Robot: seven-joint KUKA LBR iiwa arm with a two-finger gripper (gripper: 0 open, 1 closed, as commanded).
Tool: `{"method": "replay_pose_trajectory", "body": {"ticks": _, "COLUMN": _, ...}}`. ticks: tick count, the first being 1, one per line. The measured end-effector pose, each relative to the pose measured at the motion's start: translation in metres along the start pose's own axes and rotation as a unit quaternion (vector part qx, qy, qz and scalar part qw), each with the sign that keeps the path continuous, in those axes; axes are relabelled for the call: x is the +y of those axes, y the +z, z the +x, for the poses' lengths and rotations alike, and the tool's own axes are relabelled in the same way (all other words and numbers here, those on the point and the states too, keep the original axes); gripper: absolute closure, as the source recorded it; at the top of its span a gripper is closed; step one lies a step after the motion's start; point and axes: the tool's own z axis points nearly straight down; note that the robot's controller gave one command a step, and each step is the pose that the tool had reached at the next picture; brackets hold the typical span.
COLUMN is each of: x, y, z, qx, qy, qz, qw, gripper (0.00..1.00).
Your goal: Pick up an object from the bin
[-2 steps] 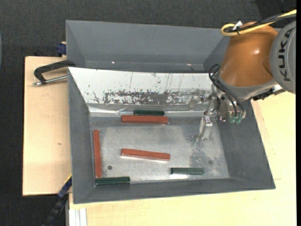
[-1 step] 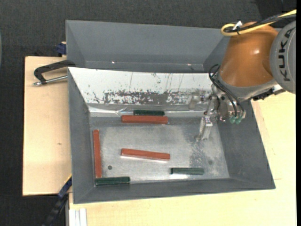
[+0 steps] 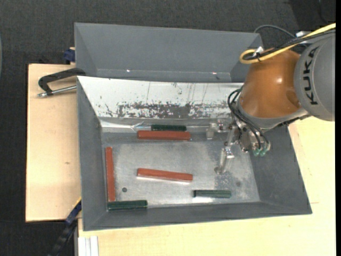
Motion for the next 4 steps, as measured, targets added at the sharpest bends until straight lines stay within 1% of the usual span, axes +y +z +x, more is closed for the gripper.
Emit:
{"method": "replay_pose_trajectory", "body": {"ticks": 1, "x": 0.051, "y": 0.043, "z": 0.031, "qx": 0.003, "qy": 0.034, "qz": -0.001, "qw": 0.9994, "gripper": 0.0}}
{"method": "replay_pose_trajectory", "body": {"ticks": 2, "x": 0.026, "y": 0.068, "z": 0.041, "qx": 0.004, "qy": 0.124, "qz": 0.0, "qw": 0.9923, "gripper": 1.0}}
{"method": "replay_pose_trajectory", "body": {"ticks": 3, "x": 0.026, "y": 0.068, "z": 0.041, "qx": 0.004, "qy": 0.124, "qz": 0.0, "qw": 0.9923, "gripper": 0.0}}
{"method": "replay_pose_trajectory", "body": {"ticks": 4, "x": 0.026, "y": 0.068, "z": 0.041, "qx": 0.004, "qy": 0.124, "qz": 0.0, "qw": 0.9923, "gripper": 0.0}}
